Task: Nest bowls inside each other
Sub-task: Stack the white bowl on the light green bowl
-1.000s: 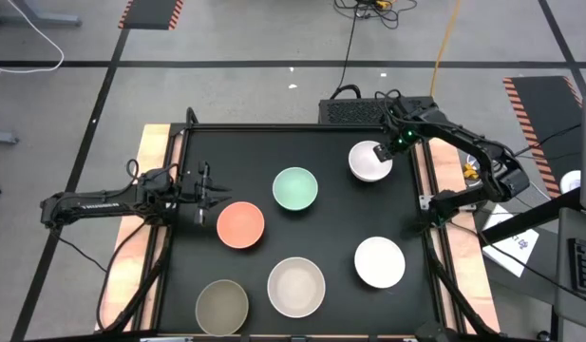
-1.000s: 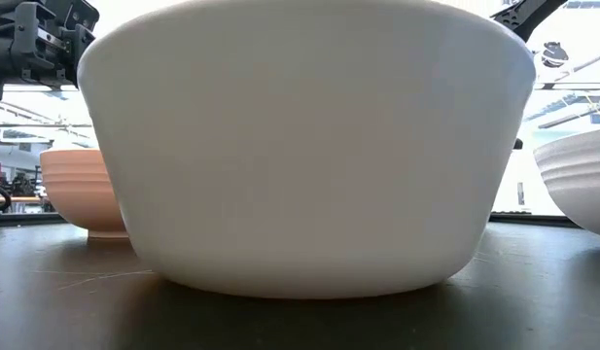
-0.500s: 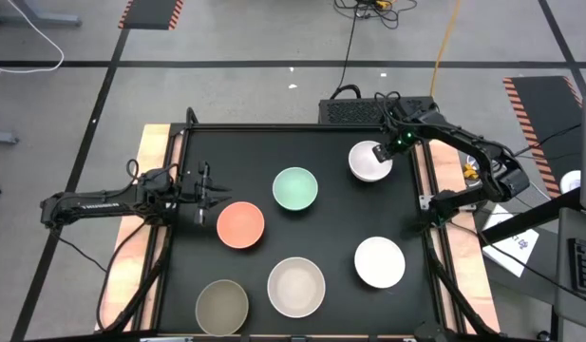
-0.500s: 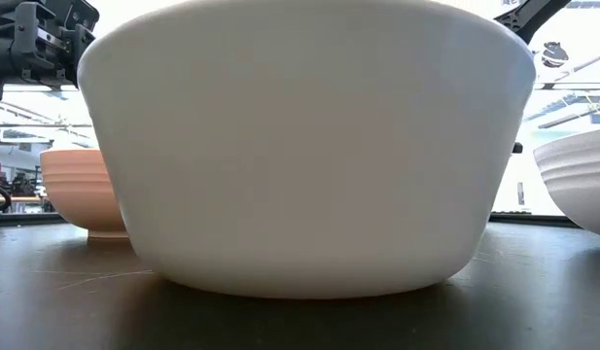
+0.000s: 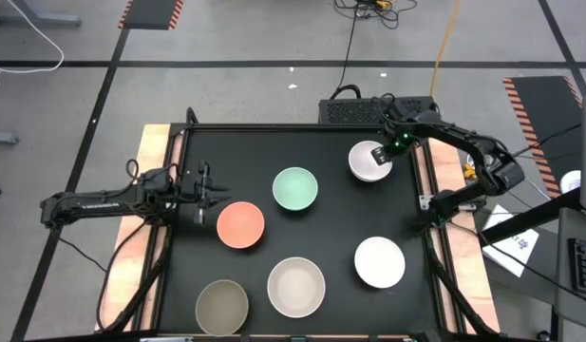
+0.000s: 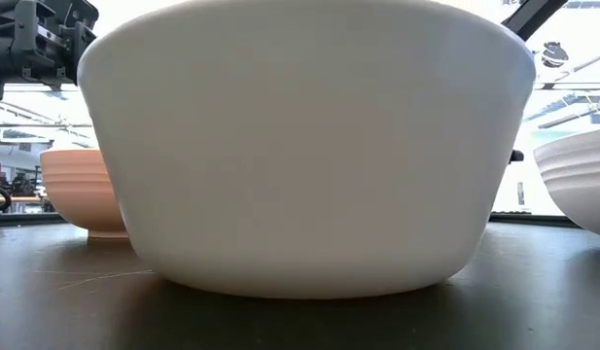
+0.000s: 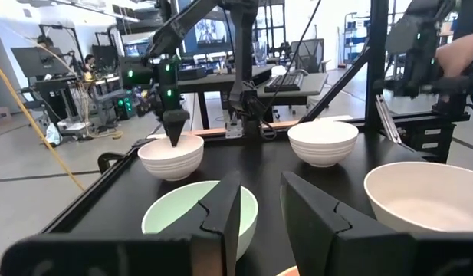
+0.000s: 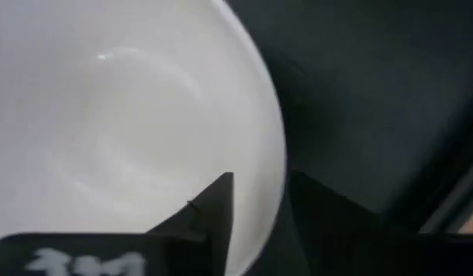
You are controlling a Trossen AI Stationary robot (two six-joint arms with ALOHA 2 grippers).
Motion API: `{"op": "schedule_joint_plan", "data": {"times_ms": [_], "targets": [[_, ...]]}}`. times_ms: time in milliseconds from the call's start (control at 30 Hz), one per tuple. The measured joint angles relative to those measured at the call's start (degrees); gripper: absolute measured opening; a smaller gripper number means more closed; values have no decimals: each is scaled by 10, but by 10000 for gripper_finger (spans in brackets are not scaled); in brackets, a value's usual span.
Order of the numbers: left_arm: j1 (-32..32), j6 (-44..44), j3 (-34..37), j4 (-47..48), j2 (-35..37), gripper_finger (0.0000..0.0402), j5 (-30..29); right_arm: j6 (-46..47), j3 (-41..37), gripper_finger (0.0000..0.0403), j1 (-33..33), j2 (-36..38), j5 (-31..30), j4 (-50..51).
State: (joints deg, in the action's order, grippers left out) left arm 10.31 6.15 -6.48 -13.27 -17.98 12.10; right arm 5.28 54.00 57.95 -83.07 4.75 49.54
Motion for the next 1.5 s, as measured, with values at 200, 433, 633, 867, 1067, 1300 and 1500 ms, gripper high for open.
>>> {"op": "schedule_joint_plan", "data": {"times_ms": [200,433,633,867,1067,1300,1500], "targets": [[0,-9,0,0,0,97,15,3,0,13,-1,-39,5,-22],[0,-21,0,-3,0,97,16,-14,0,4,-3,-24,8,-31],[0,-29,0,-3,0,97,16,-32,0,1,-3,8,45,-35],[0,-35,0,-2,0,97,16,-32,56,1,-9,23,89,-20],[0,-35,0,-2,0,97,15,-28,163,1,-59,23,120,21],[0,-36,0,7,0,97,14,12,302,0,-176,-7,118,92],[0,-38,0,17,0,97,14,39,385,0,-278,-69,116,94]]}}
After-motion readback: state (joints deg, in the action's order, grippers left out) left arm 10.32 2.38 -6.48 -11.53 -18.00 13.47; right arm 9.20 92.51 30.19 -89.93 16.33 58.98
